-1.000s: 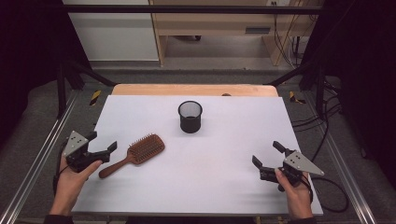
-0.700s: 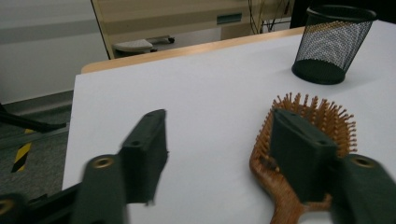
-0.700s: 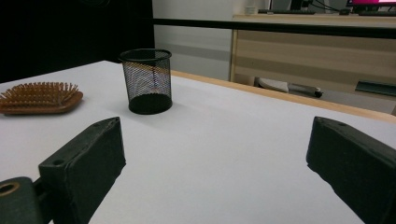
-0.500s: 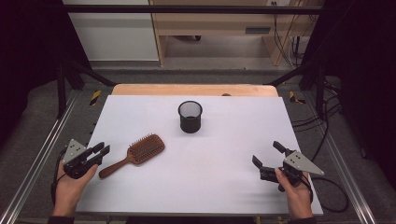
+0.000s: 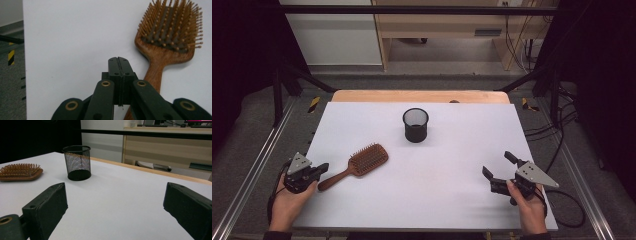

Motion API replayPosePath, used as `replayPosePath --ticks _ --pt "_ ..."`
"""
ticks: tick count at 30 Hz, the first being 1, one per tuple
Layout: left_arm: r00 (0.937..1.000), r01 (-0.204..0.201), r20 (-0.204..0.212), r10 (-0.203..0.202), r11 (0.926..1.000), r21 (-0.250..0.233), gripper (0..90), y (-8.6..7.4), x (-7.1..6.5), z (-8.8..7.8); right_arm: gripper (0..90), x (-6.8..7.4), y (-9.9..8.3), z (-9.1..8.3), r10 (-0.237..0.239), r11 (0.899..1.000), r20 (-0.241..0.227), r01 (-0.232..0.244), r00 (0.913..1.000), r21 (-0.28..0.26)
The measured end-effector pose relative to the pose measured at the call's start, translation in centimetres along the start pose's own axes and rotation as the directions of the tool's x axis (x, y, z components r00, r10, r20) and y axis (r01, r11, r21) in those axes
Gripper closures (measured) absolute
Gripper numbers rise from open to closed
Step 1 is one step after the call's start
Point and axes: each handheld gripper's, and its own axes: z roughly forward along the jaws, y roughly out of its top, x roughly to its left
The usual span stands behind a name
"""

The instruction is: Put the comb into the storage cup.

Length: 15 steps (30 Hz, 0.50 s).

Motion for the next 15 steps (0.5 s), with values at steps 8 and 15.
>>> replayPosePath --ticks 8,15 --pt "0.9996 -0.009 0.026 0.007 0.9979 0.064 90.0 -0.45 -0.34 0.56 4.9 -0.02 -0.01 -0.02 0.003 1.000 0.000 -0.003 1.0000 0.001" --pt "0.9988 -0.014 0.047 0.010 0.9962 0.086 90.0 -0.66 -0.69 0.51 4.9 -0.02 -0.02 -0.01 0.004 1.000 -0.003 -0.004 1.0000 0.003"
